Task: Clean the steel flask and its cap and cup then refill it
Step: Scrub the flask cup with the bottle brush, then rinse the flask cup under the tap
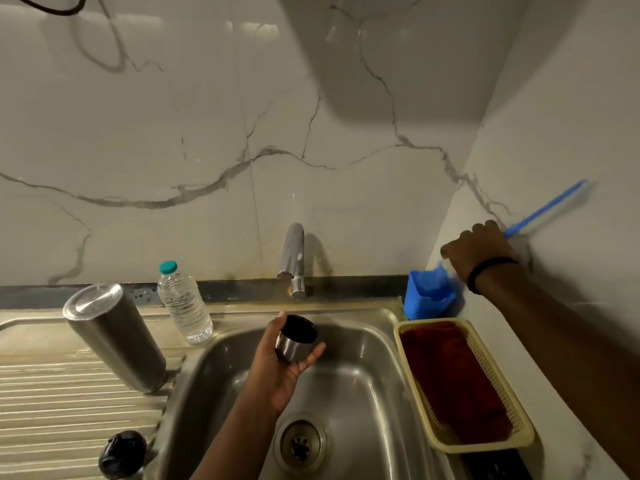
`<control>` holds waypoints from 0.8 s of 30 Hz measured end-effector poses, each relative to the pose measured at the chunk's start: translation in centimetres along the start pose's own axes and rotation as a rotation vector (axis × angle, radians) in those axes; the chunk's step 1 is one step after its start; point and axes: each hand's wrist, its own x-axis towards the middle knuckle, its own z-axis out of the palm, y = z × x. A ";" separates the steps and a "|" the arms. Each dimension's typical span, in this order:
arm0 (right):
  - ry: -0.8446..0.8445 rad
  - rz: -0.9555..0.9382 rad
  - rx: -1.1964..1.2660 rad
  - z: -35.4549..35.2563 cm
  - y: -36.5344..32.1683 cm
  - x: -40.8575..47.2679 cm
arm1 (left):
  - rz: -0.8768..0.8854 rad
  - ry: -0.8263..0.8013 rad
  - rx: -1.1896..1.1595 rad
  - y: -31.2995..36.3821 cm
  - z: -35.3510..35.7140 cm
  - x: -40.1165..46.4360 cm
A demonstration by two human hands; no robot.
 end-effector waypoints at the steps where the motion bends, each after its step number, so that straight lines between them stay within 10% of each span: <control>1: -0.015 -0.014 -0.040 0.6 -0.3 0.5 | -0.002 0.001 0.003 0.0 0.1 -0.1; 8: 0.155 -0.181 -0.025 3.5 -2.1 4.0 | 0.011 0.008 0.006 0.1 -0.1 -0.1; 15: 0.383 -0.181 0.857 0.7 -8.5 3.3 | 0.036 0.060 0.009 0.2 0.0 0.4; 24: -0.198 -0.203 1.658 -1.7 -22.1 3.5 | 0.037 0.103 0.071 1.0 -0.1 1.5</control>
